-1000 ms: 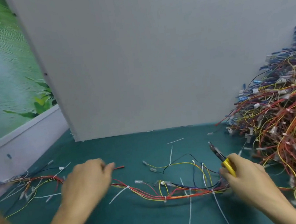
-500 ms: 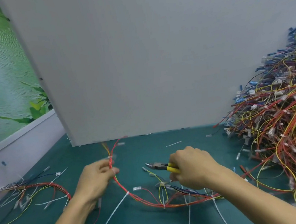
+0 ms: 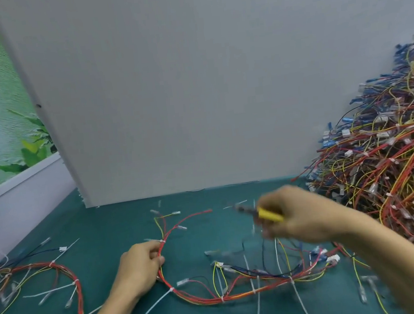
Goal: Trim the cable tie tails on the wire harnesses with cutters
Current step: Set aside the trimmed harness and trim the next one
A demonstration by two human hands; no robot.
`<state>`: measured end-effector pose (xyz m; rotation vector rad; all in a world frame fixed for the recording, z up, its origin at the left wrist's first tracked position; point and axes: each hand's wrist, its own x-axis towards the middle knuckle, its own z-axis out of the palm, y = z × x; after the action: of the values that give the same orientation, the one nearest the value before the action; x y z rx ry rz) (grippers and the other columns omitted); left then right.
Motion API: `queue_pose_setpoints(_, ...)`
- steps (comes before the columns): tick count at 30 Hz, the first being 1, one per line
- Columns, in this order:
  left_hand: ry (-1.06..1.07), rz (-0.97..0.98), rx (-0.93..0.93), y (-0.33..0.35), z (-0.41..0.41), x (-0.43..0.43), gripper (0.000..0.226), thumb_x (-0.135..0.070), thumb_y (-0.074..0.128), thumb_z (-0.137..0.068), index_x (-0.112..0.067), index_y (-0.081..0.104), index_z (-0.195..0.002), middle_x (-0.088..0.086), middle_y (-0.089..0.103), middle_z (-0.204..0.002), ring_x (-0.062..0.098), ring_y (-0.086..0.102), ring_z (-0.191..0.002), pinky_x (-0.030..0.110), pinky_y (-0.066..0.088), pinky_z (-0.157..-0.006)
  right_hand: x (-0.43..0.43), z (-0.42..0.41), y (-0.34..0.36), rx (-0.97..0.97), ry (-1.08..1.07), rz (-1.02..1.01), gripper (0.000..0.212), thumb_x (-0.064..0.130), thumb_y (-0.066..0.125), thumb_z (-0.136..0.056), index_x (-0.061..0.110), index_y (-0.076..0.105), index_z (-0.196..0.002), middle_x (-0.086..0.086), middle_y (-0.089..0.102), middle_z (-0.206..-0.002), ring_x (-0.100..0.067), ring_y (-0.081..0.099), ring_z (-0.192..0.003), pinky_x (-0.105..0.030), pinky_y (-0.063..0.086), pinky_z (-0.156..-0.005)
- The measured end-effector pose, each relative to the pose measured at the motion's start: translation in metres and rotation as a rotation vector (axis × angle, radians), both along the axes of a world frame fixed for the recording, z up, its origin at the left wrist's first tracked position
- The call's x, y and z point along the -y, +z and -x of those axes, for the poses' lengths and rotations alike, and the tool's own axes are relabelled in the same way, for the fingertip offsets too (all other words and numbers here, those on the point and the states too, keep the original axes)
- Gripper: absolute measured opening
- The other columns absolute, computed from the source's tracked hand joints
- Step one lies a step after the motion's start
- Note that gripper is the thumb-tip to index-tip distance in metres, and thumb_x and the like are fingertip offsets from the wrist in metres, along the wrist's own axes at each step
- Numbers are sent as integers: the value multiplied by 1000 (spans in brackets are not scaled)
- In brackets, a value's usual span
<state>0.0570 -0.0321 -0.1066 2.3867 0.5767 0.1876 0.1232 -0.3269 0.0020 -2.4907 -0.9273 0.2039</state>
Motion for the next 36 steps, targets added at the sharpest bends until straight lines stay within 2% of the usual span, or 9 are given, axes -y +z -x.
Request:
queue_pose_setpoints(4, -27, -61, 18, -2, 0, 3, 23, -8, 63, -85, -29, 71, -87, -4, 70, -73, 14, 62, -70, 26, 49, -70, -9, -25, -8, 82, -499, -715, 12, 21, 76, -81, 18, 65, -79, 0, 66, -74, -16, 60, -69, -28, 46, -64)
queue_pose_setpoints(8, 4, -34, 61, -6, 2, 3, 23, -7, 63, -84, -26, 72, -95, -8, 71, -75, 17, 66, -73, 34, 54, -74, -32, -48, -47, 73, -701, -415, 12, 26, 70, -80, 15, 64, -82, -11, 68, -82, -31, 61, -84, -35, 50, -74)
queue_pose_setpoints(15, 49, -49, 94, -11, 2, 4, 24, -17, 65, -86, -26, 68, -108, -13, 71, -86, 5, 68, -62, 33, 53, -82, -49, -47, -104, -94, -657, -59, 9, 26, 65, -80, 19, 62, -85, -7, 63, -89, -31, 59, -85, -36, 51, -76)
queue_pose_setpoints(20, 53, -328, 143, 4, 3, 9, 24, -27, 58, -92, -16, 67, -112, 4, 64, -117, 27, 57, -109, 39, 43, -95, -38, -47, -94, -137, -559, -214, 26, 38, 71, -82, 15, 62, -79, -3, 61, -74, -23, 57, -75, -30, 41, -62)
queue_pose_setpoints(26, -318, -432, 653, 46, 22, 57, 23, -29, 66, -81, -16, 72, -99, -3, 68, -105, 16, 60, -98, 35, 46, -88, 0, -36, -46, 50, -508, -422, 28, 35, 67, -88, 9, 57, -83, -5, 57, -72, -21, 50, -66, -32, 35, -59)
queue_pose_setpoints(28, -601, -415, 544, 41, 27, 82, 31, -39, 66, -78, -18, 71, -101, -7, 68, -104, 10, 59, -98, 26, 43, -90, 22, -25, -42, 78, -436, -299, 14, 22, 70, -84, 18, 56, -84, 0, 61, -79, -19, 57, -72, -33, 43, -65)
queue_pose_setpoints(30, -761, -445, 315, 24, 26, 104, 38, -46, 60, -84, -23, 65, -113, -9, 62, -114, 11, 53, -106, 24, 38, -95, 40, -12, -50, 47, -277, -67, 22, 13, 70, -77, 26, 54, -83, 9, 62, -82, -8, 58, -75, -23, 45, -65)
queue_pose_setpoints(32, -786, -546, 201, -1, 21, 117, 36, -45, 52, -91, -24, 58, -120, -10, 56, -122, 12, 45, -114, 24, 31, -101, 49, 1, -69, -4, -138, 129, 27, 16, 69, -73, 31, 49, -83, 15, 59, -83, 4, 53, -76, -13, 40, -63)
queue_pose_setpoints(36, -693, -483, 315, -14, 17, 124, 25, -31, 45, -97, -19, 64, -107, -4, 64, -107, 18, 53, -105, 29, 39, -93, 48, 11, -99, 76, -97, 170, 31, 30, 72, -76, 32, 42, -85, 14, 51, -82, -11, 45, -83, -27, 36, -72)
